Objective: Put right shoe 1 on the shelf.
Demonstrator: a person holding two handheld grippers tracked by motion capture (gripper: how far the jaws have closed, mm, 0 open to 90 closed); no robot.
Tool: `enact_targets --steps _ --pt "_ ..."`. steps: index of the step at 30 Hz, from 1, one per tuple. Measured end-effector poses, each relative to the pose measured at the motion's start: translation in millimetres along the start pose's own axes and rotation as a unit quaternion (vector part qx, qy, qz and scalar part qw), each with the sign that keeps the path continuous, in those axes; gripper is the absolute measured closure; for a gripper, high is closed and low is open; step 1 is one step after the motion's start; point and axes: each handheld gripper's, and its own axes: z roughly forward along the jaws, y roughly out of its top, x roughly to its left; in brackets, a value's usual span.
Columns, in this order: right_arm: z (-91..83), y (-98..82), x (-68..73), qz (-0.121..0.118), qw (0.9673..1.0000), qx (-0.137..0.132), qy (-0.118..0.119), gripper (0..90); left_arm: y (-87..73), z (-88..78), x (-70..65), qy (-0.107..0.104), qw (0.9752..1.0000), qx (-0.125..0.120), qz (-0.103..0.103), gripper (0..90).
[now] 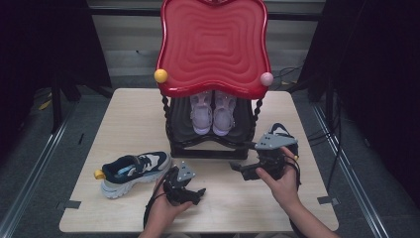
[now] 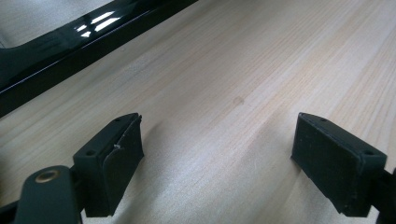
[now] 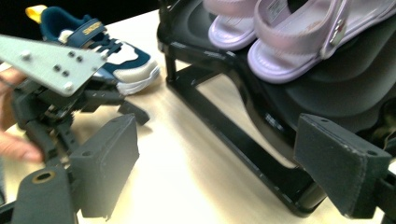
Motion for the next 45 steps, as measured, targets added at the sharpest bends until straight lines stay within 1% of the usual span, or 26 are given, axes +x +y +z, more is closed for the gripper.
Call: enact_targets --steps 2,6,10,11,12,16,18,24,25,28,31,36,42,44,45 --pt "-2.4 -4.5 -0.1 -0.003 1.0000 0.003 0.002 13.3 0.0 0.0 0.0 0.000 1.0000 0.000 0.000 15.6" --pt "-6.2 -13.4 -1.6 0.003 0.9999 0.010 0.010 13.3 0.0 0.0 0.0 0.000 1.0000 0.000 0.000 15.7" --pt "-8.0 -21.4 -4.0 0.004 0.9995 0.025 0.016 13.3 0.4 0.8 -0.3 -0.001 1.0000 -0.001 -0.002 15.5" --pt "-8.6 -23.4 -4.8 0.004 0.9995 0.027 0.017 13.4 0.8 0.5 0.0 0.001 1.0000 0.002 0.001 15.4" --pt "-9.1 -25.2 -5.2 0.006 0.9994 0.028 0.018 13.3 0.7 0.9 -0.3 -0.001 1.0000 0.000 -0.001 15.4" --pt "-11.7 -31.9 -6.4 0.003 0.9990 0.036 0.025 13.4 0.8 0.7 -0.3 0.000 1.0000 0.001 -0.001 15.4" --pt "-12.4 -35.6 -6.3 0.003 0.9988 0.041 0.025 13.4 0.8 0.7 -0.3 -0.001 1.0000 0.001 -0.001 15.4" --pt "-10.3 -49.3 -7.6 0.006 0.9974 0.062 0.036 13.4 0.7 0.9 -0.2 -0.001 1.0000 0.000 -0.001 15.4" --pt "-9.3 -51.9 -7.5 0.001 0.9970 0.068 0.036 13.4 0.8 0.8 -0.3 -0.001 1.0000 0.001 -0.001 15.4" --pt "-6.9 -57.6 -7.0 -0.002 0.9962 0.078 0.040 13.4 0.8 0.8 -0.3 -0.001 1.0000 0.001 -0.001 15.4" --pt "-5.0 -62.9 -6.3 -0.008 0.9955 0.084 0.044 13.4 0.7 0.9 -0.3 -0.001 1.0000 0.000 -0.001 15.4" --pt "-3.4 -70.9 -6.5 -0.006 0.9944 0.094 0.049 13.4 0.7 1.0 -0.3 -0.001 1.0000 0.000 -0.001 15.4" --pt "-2.0 -83.1 -7.4 -0.010 0.9927 0.105 0.058 13.4 0.7 0.8 -0.3 -0.001 1.0000 0.001 -0.001 15.5" --pt "-2.1 -88.1 -8.6 -0.012 0.9925 0.108 0.055 13.4 0.6 1.1 -0.3 -0.002 1.0000 -0.001 -0.002 15.5" --pt "-2.2 -91.1 -9.3 -0.008 0.9923 0.110 0.055 13.4 0.6 1.1 -0.3 -0.002 1.0000 -0.001 -0.002 15.5"
